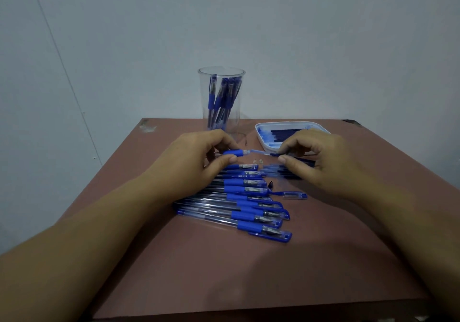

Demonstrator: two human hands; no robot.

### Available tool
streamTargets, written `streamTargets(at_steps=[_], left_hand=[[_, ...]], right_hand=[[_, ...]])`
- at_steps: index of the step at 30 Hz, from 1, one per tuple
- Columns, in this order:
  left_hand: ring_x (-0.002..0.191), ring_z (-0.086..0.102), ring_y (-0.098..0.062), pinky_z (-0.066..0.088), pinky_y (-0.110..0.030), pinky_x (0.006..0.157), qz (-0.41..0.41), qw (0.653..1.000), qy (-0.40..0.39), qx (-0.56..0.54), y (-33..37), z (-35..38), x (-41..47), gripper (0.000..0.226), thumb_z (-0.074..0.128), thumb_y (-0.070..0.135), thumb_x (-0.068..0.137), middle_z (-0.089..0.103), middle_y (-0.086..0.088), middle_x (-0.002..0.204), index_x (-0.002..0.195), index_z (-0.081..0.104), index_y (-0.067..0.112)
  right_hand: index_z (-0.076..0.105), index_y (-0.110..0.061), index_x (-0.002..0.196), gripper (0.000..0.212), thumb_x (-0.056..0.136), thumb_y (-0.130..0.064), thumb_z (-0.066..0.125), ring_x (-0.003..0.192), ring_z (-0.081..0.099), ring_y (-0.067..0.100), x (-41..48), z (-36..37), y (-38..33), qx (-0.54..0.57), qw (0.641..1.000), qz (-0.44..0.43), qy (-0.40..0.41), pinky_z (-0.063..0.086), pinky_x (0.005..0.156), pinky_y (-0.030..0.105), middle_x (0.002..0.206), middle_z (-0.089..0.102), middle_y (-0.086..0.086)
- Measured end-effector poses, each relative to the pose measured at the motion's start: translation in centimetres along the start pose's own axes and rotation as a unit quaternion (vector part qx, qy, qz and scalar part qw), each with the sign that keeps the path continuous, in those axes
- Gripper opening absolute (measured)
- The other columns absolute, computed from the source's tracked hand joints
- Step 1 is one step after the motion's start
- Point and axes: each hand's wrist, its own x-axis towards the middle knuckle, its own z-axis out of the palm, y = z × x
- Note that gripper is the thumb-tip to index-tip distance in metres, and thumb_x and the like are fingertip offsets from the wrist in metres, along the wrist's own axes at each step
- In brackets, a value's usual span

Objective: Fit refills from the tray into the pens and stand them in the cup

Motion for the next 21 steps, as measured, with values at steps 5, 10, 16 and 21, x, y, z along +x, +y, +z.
streamTargets(at_steps=[5,10,16,21], left_hand=[[0.079,0.057,-0.005,0.041,-0.008,0.064,-0.007,1.0,-0.006,-0.013,0.1,0.0,0.0,0.01,0.064,0.035,0.088,0.062,0.023,0.082,0.098,0.063,0.037],[0.078,0.057,-0.005,0.042,-0.011,0.062,-0.015,1.0,-0.011,-0.002,0.1,0.0,0.1,0.012,0.065,0.032,0.089,0.062,0.021,0.082,0.097,0.06,0.04],[0.076,0.059,-0.007,0.047,-0.022,0.064,0.0,1.0,-0.021,0.005,-0.1,-0.1,0.1,0.011,0.067,0.035,0.087,0.066,0.018,0.085,0.099,0.065,0.035],[0.079,0.06,-0.004,0.043,-0.01,0.065,0.018,0.999,-0.04,0.006,0.5,0.1,0.0,0.012,0.07,0.033,0.087,0.063,0.025,0.081,0.097,0.066,0.037]], right_hand=[[0.062,-0.037,0.087,0.017,0.085,-0.022,0.07,0.081,0.06,0.005,-0.1,0.1,0.1,0.003,1.0,0.004,-0.015,0.053,0.072,0.037,0.083,0.063,-0.021],[0.062,-0.041,0.09,0.018,0.085,-0.026,0.071,0.084,0.059,0.006,-0.2,0.3,0.3,0.002,0.999,0.004,-0.035,0.053,0.072,0.036,0.086,0.062,-0.02],[0.063,-0.042,0.095,0.018,0.087,-0.027,0.069,0.086,0.056,0.006,0.0,0.4,0.5,-0.029,0.998,-0.025,-0.053,0.046,0.071,0.025,0.086,0.059,-0.027],[0.068,-0.035,0.099,0.013,0.088,-0.039,0.063,0.081,0.053,0.004,0.3,1.2,0.1,-0.05,0.995,-0.066,-0.053,0.045,0.068,0.023,0.082,0.057,-0.023]])
